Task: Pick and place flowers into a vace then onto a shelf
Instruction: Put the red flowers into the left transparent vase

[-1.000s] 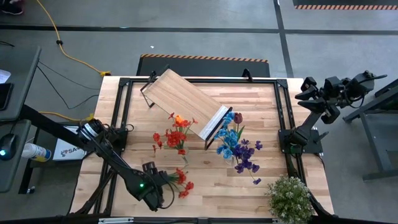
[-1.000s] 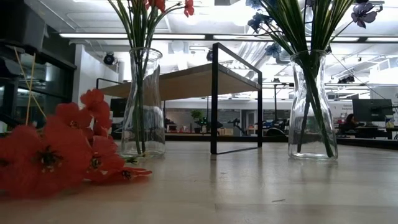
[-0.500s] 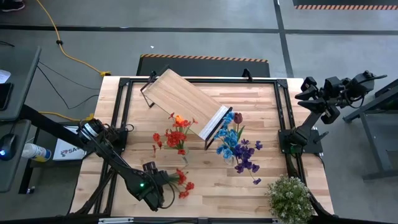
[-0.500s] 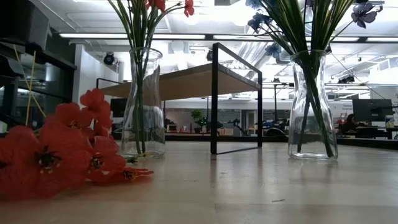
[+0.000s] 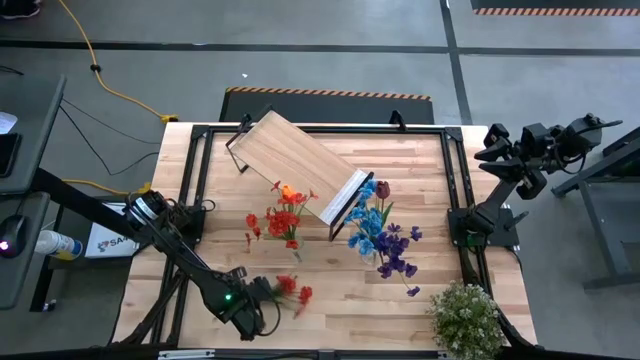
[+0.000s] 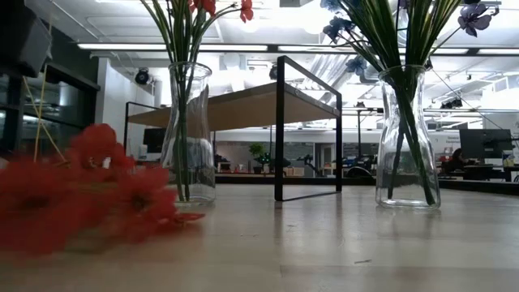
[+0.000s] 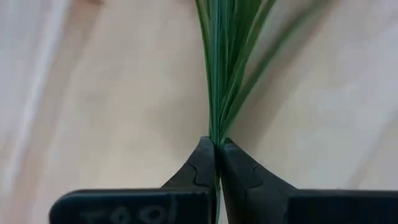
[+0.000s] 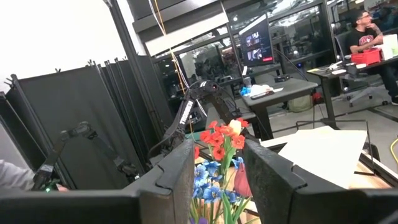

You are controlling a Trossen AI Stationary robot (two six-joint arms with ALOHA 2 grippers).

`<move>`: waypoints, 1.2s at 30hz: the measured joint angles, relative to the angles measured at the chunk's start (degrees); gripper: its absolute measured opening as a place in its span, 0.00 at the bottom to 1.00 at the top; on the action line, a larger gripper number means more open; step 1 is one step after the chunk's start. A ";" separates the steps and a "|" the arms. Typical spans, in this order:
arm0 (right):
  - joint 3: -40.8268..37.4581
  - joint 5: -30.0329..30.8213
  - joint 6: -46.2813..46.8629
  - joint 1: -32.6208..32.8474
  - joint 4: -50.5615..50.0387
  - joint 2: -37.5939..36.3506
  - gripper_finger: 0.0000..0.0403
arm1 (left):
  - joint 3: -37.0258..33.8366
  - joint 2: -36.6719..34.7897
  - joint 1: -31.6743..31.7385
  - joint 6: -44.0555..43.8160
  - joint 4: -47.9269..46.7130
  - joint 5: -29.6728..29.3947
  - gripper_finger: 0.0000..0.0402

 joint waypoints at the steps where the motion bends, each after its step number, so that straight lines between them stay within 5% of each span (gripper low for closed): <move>1: 0.00 0.00 0.02 0.00 0.00 0.00 0.32 | 0.02 -0.01 0.00 -1.31 0.51 0.62 0.09; 9: 0.00 -0.02 0.00 0.00 0.00 0.00 0.32 | 0.30 -0.06 -0.04 -15.67 1.23 3.48 0.09; 20: 0.00 -0.02 0.13 0.00 0.00 0.00 0.32 | 10.37 -0.06 -0.04 -15.96 -6.28 -1.75 0.09; 36: -0.01 0.37 0.09 0.00 0.00 0.00 0.32 | 31.73 -0.06 -0.02 -15.92 -26.35 -24.72 0.09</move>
